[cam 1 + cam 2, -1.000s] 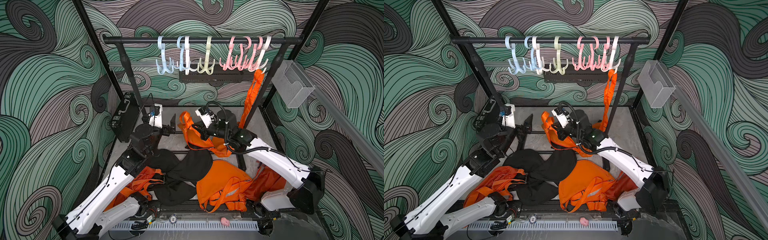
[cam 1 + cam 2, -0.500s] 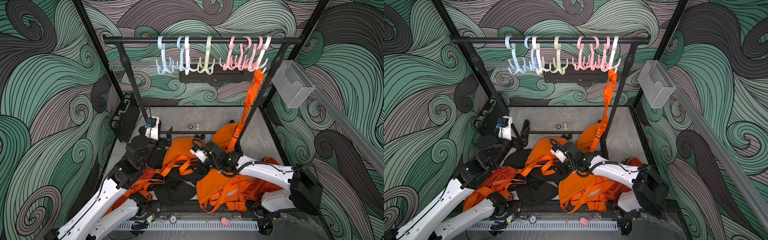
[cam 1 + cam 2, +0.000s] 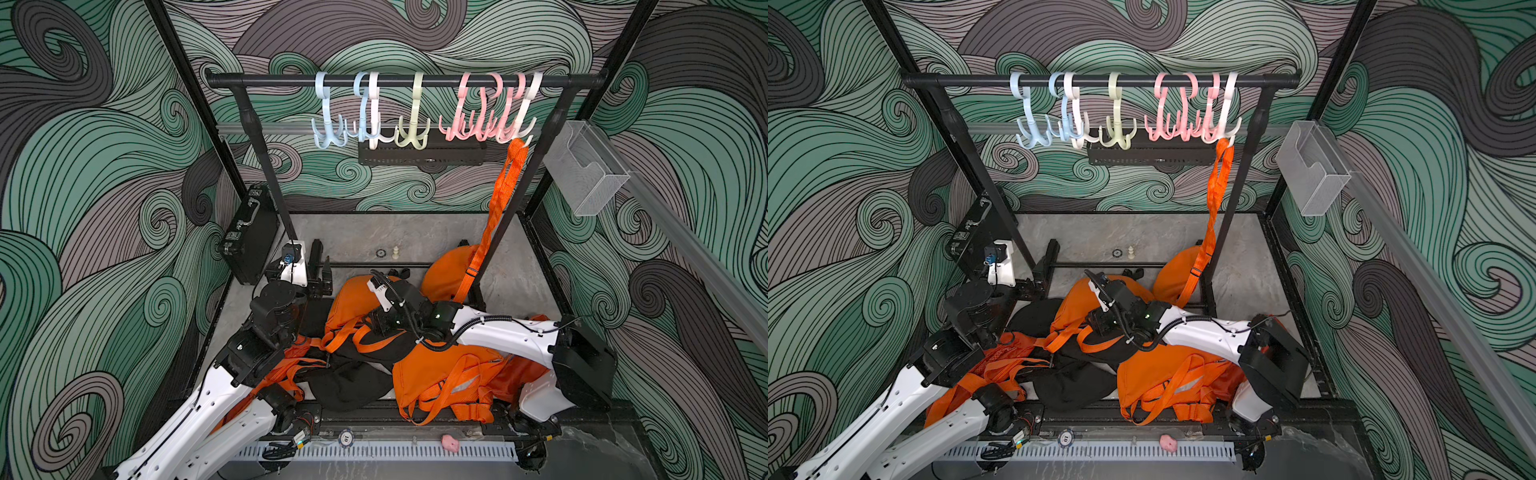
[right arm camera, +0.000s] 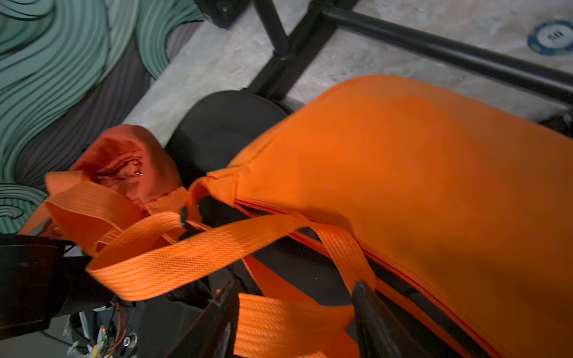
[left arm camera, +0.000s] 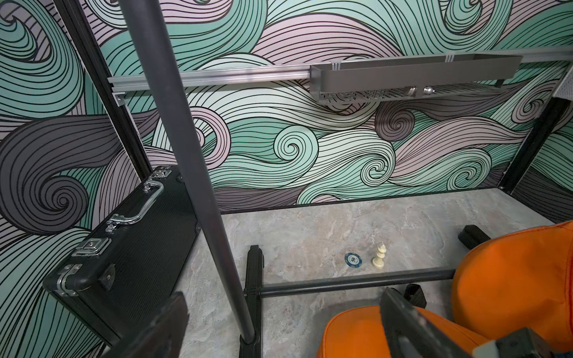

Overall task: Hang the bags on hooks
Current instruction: Adjust the bag at the bag, then pick up the bag from the bag.

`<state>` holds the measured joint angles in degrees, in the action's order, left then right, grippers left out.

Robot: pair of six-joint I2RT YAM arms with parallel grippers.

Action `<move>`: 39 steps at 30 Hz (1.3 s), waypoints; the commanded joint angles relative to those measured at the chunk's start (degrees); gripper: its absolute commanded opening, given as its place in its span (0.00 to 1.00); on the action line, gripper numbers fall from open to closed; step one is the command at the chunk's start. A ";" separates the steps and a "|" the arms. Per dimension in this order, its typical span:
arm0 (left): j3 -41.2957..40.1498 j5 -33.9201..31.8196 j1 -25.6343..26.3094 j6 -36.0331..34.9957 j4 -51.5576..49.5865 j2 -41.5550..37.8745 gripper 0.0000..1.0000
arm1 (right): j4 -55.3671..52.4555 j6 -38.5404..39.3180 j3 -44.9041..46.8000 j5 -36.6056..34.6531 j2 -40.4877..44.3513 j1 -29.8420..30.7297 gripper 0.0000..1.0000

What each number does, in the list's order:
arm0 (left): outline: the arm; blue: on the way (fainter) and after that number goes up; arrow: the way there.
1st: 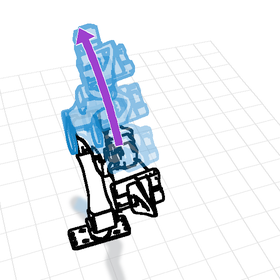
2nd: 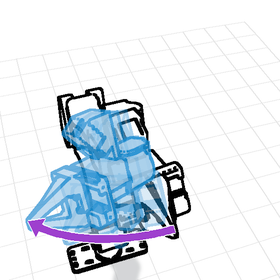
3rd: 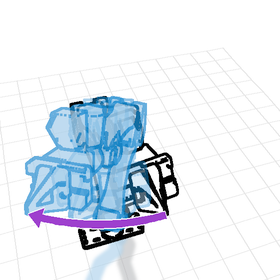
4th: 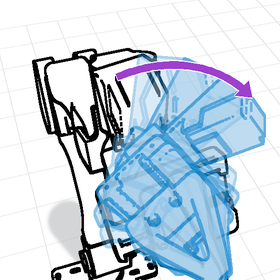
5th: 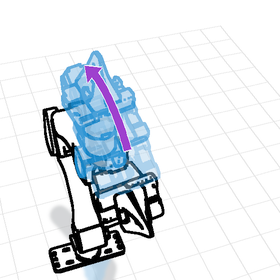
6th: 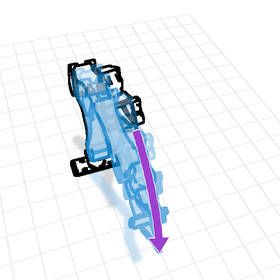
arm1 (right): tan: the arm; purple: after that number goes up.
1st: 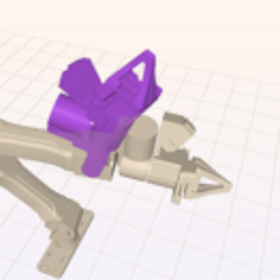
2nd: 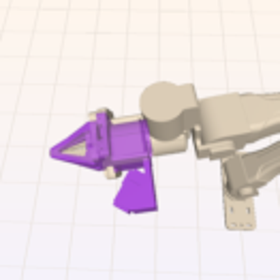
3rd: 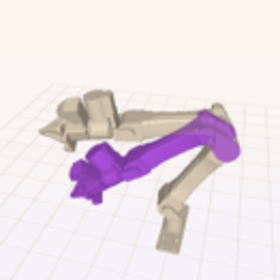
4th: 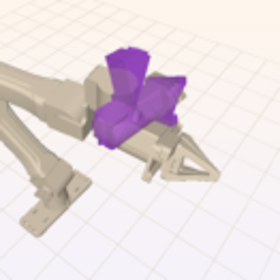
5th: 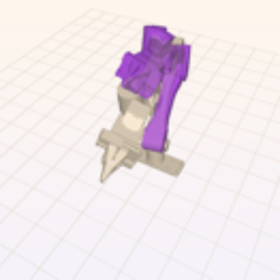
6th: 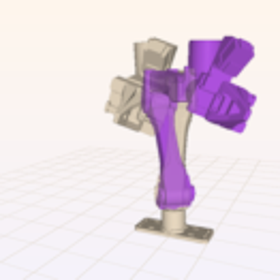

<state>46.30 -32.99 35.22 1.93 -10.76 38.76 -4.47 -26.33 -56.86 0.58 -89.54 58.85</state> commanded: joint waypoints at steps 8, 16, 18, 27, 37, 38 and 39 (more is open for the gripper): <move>0.54 2.04 -0.06 -0.44 1.34 0.94 0.97 | -0.60 -1.10 6.85 -7.83 5.67 3.29 0.65; 0.52 2.17 0.01 -0.70 1.43 1.49 0.97 | 0.47 1.99 6.37 -9.37 0.11 3.71 0.65; 0.48 2.31 -0.06 -0.81 1.36 1.56 0.97 | -0.10 2.51 5.14 -11.65 -1.05 3.70 0.65; 0.50 2.31 -0.02 -1.23 1.60 2.45 0.97 | 0.96 6.23 2.95 -16.26 -0.39 3.62 0.64; 0.76 2.84 -0.07 -1.31 1.70 3.32 0.97 | -9.96 -5.97 -1.71 -9.49 3.29 3.49 0.64; 0.72 2.97 0.02 -1.15 1.72 3.42 0.97 | -11.61 -8.83 -2.24 -9.57 4.31 3.40 0.64; 0.72 3.15 -0.04 -1.10 1.84 3.42 0.97 | -12.66 -12.22 -2.53 -9.33 5.16 3.19 0.67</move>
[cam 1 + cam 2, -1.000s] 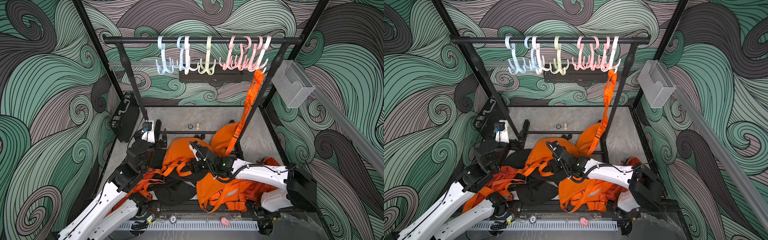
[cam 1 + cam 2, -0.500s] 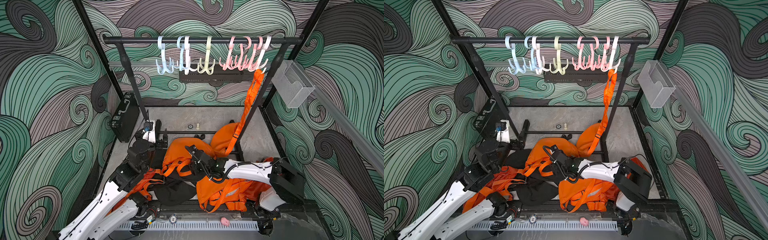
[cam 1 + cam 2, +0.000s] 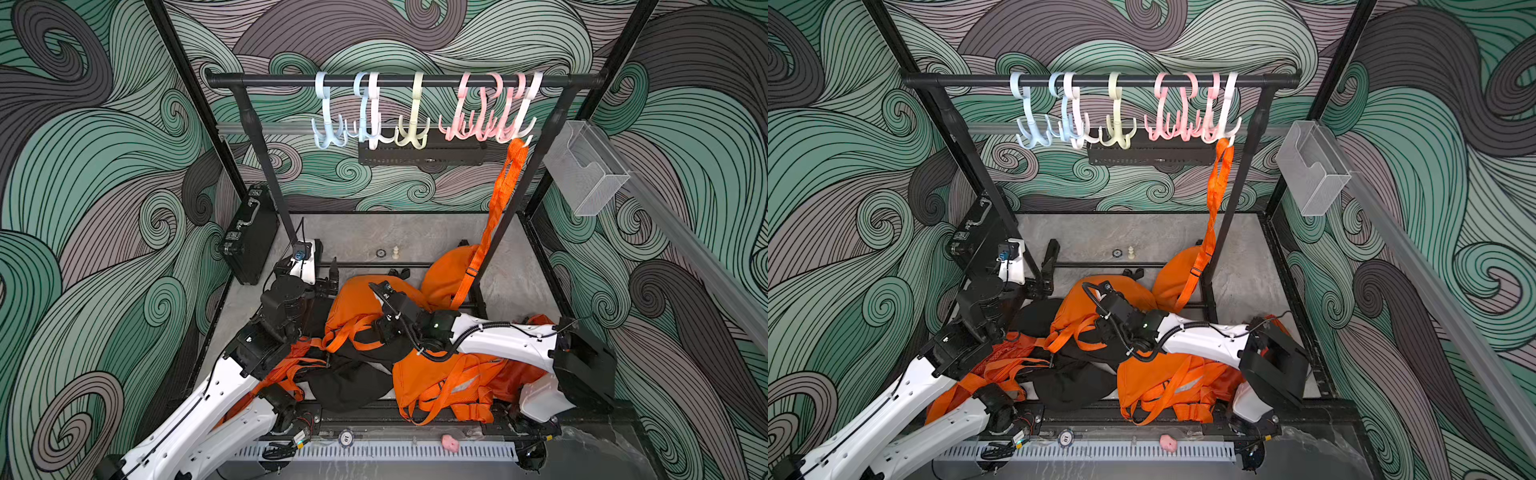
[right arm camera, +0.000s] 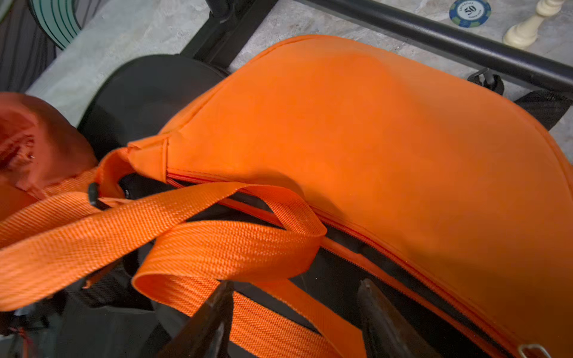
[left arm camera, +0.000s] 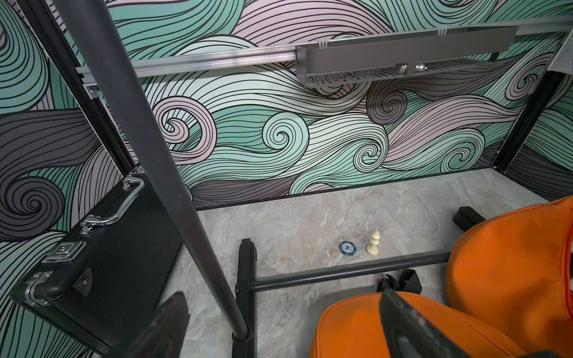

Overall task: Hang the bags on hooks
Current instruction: Pick up the bag from the bag.

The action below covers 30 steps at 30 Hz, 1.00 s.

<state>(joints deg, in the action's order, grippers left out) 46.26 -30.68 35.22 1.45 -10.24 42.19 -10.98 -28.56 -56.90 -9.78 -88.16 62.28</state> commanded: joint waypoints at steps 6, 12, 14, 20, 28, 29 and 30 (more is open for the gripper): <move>1.03 1.15 -0.06 -0.39 0.97 0.28 0.97 | -7.16 -28.67 -3.57 14.77 3.55 -5.90 0.77; 0.85 1.31 -0.05 -0.05 0.83 -0.72 0.97 | 12.52 -50.51 4.36 25.39 1.84 -7.65 0.79; 0.78 1.32 -0.07 0.03 0.79 -0.99 0.97 | 12.25 -51.49 2.37 23.29 0.90 -6.03 0.79; 0.60 1.24 -0.03 0.04 0.75 -1.41 0.97 | 15.37 -56.92 0.93 23.41 -3.63 -3.13 0.74; 0.41 1.38 -0.04 0.04 0.77 -1.42 0.97 | 18.52 -57.09 3.11 19.76 -6.19 -3.30 0.59; 0.42 1.32 0.00 0.04 0.83 -1.41 0.97 | 20.40 -57.29 3.56 20.16 -6.71 -3.60 0.56; 0.45 1.41 -0.04 0.00 0.84 -1.42 0.97 | 20.53 -57.15 3.58 20.17 -6.80 -3.82 0.55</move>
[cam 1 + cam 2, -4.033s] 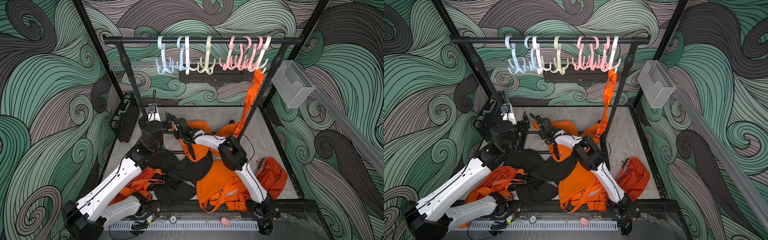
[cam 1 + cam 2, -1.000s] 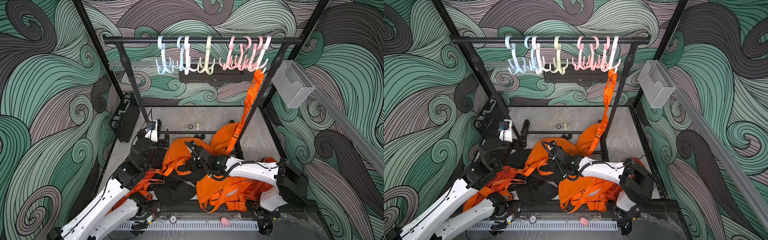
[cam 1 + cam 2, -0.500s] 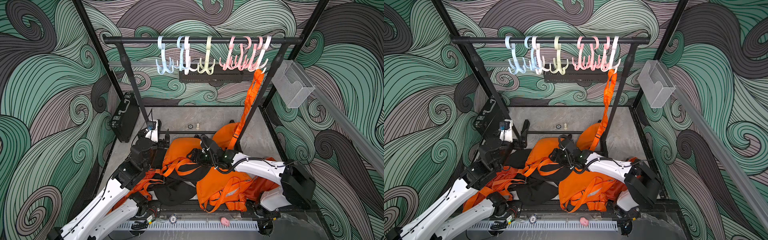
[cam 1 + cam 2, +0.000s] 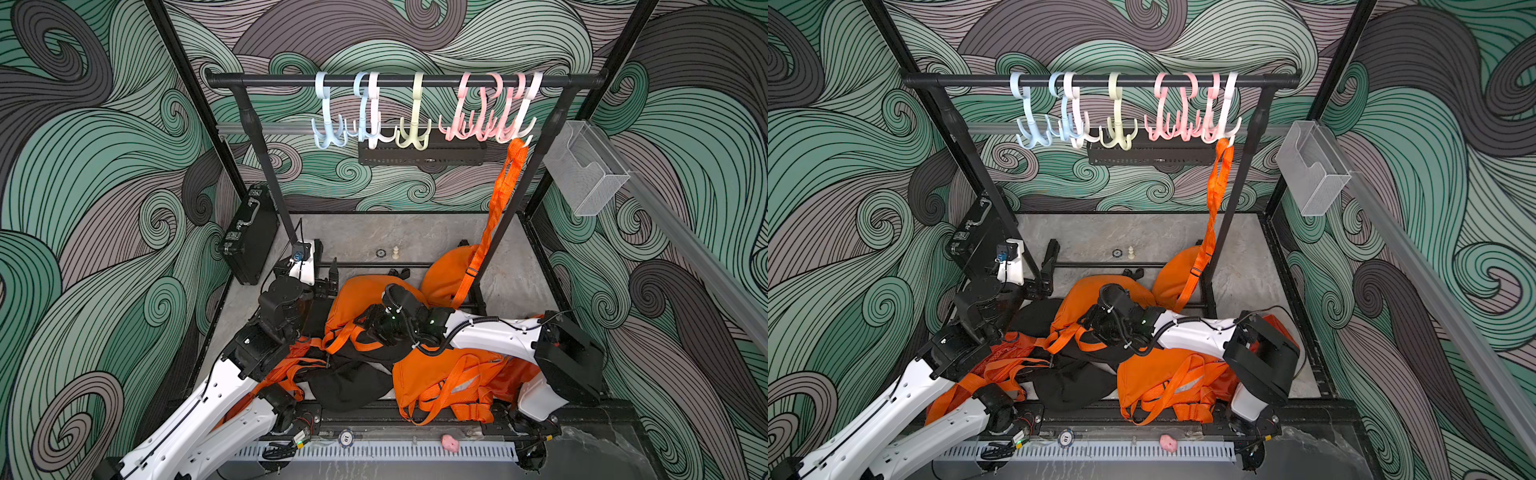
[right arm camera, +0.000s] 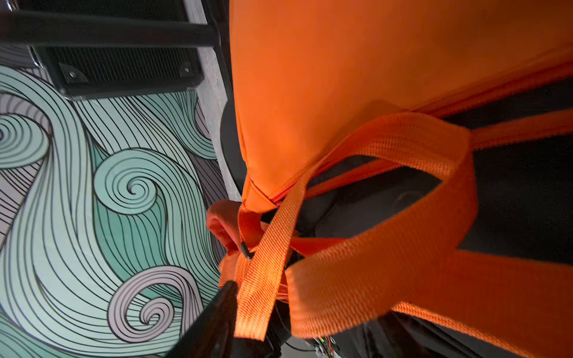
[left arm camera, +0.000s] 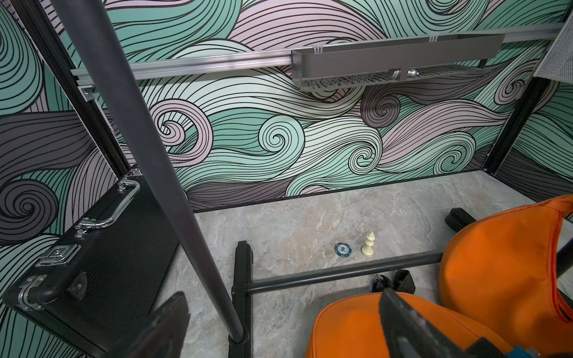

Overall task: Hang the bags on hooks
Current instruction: Pick up the bag from the bag.

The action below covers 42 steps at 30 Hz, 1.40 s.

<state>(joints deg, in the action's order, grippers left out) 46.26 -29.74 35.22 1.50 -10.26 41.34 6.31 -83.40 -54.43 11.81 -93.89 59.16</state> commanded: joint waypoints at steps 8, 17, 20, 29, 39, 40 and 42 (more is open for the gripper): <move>0.41 0.69 -0.06 -0.11 0.79 -0.36 0.97 | -2.66 3.62 -0.94 -5.04 1.12 -1.54 0.36; 0.53 1.28 -0.05 -0.18 0.54 0.64 0.97 | -0.81 4.58 -1.27 -3.65 -0.78 -2.38 0.34; 0.50 1.47 -0.03 -0.13 0.57 0.87 0.97 | -0.81 5.02 -2.25 -4.86 -1.57 -2.38 0.29; 0.50 1.95 -0.05 -0.35 0.48 1.18 0.97 | 2.50 5.94 -4.10 -3.34 -6.16 -2.95 0.06; 0.59 7.73 -0.07 -1.78 1.38 -0.12 0.97 | -11.21 28.34 -9.20 4.21 7.92 -5.18 0.00; 0.78 10.30 -0.06 -2.23 1.41 -0.21 0.97 | -13.80 30.96 -9.75 4.94 10.13 -5.49 0.00; 1.69 15.33 -0.06 -2.78 1.41 -0.30 0.97 | -18.56 34.84 -10.91 8.35 13.90 -7.07 0.00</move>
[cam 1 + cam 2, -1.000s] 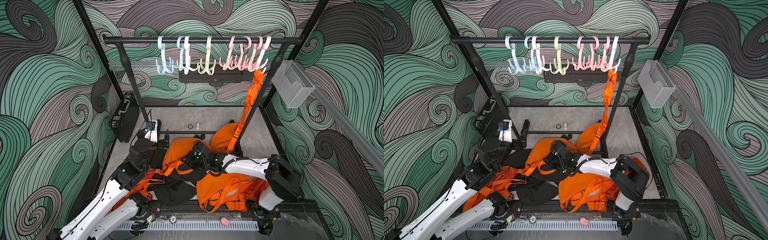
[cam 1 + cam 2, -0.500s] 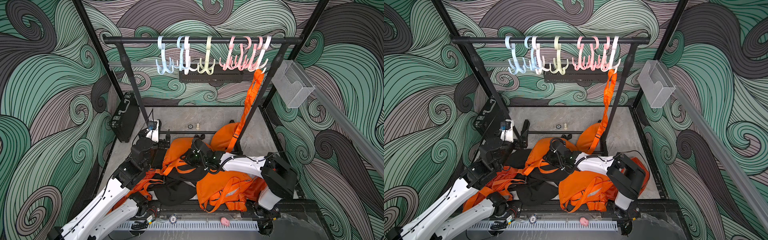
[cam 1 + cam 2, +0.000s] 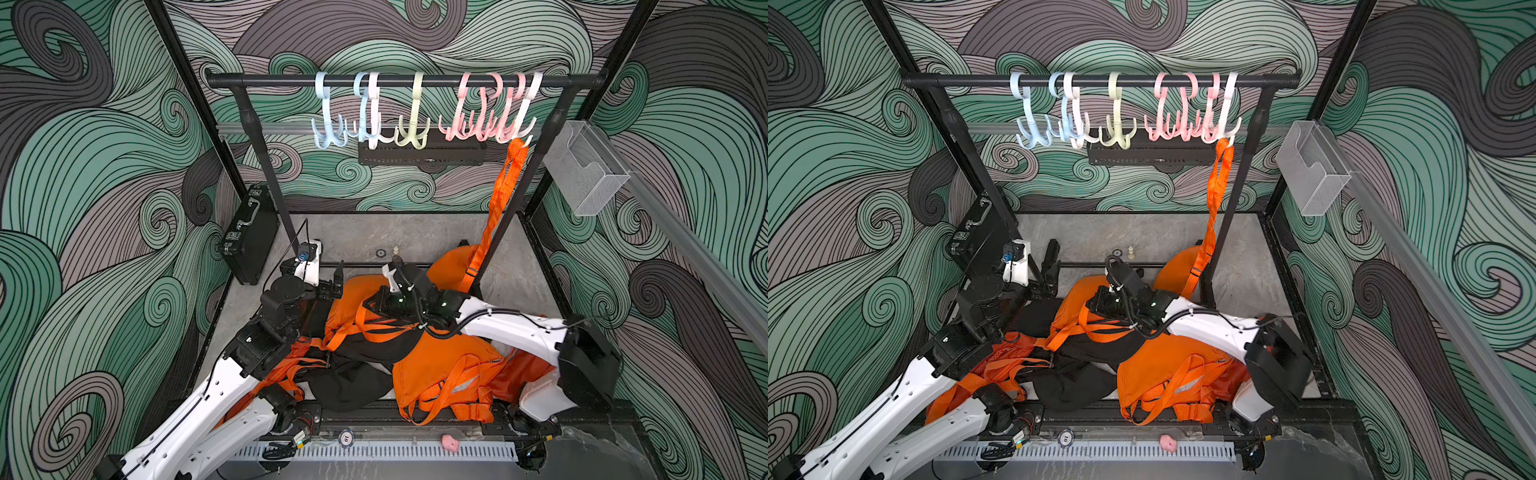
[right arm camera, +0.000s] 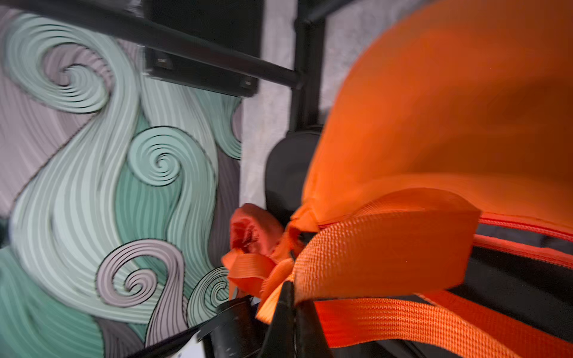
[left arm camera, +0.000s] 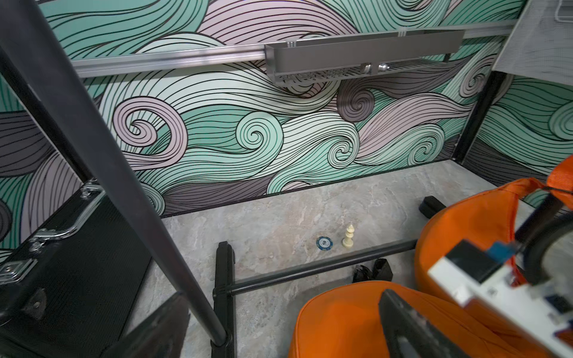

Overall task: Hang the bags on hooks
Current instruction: Pick up the bag from the bag.

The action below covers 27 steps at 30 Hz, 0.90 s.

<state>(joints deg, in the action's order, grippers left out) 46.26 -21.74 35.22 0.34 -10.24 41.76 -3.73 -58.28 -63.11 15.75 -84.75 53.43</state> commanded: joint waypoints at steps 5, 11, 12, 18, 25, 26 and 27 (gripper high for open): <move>4.60 24.48 -0.02 -2.57 0.86 1.61 0.97 | -21.92 23.03 -8.12 10.81 12.59 -4.34 0.00; 6.93 41.43 0.02 1.82 1.51 6.72 0.97 | -27.55 30.14 -12.09 17.72 19.69 -9.05 0.00; 6.86 42.97 0.04 3.00 2.07 6.77 0.97 | -27.98 30.47 -12.34 18.56 20.56 -9.85 0.00; 6.74 52.78 1.45 8.14 3.44 8.53 0.98 | -30.53 33.12 -13.98 22.39 22.92 -14.55 0.00; 6.00 51.66 5.80 6.71 1.50 14.80 0.98 | -31.41 35.12 -17.15 24.35 23.48 -15.28 0.00; 6.50 49.75 6.44 5.46 0.19 15.53 0.98 | -31.54 35.35 -17.57 24.78 23.49 -15.28 0.00; 7.18 47.59 6.69 4.38 -1.28 16.50 0.98 | -31.65 35.51 -18.01 25.25 23.62 -15.28 0.00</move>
<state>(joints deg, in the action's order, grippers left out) 51.62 28.45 40.53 7.22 -8.49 56.88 -34.74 -24.99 -78.85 38.15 -62.06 38.37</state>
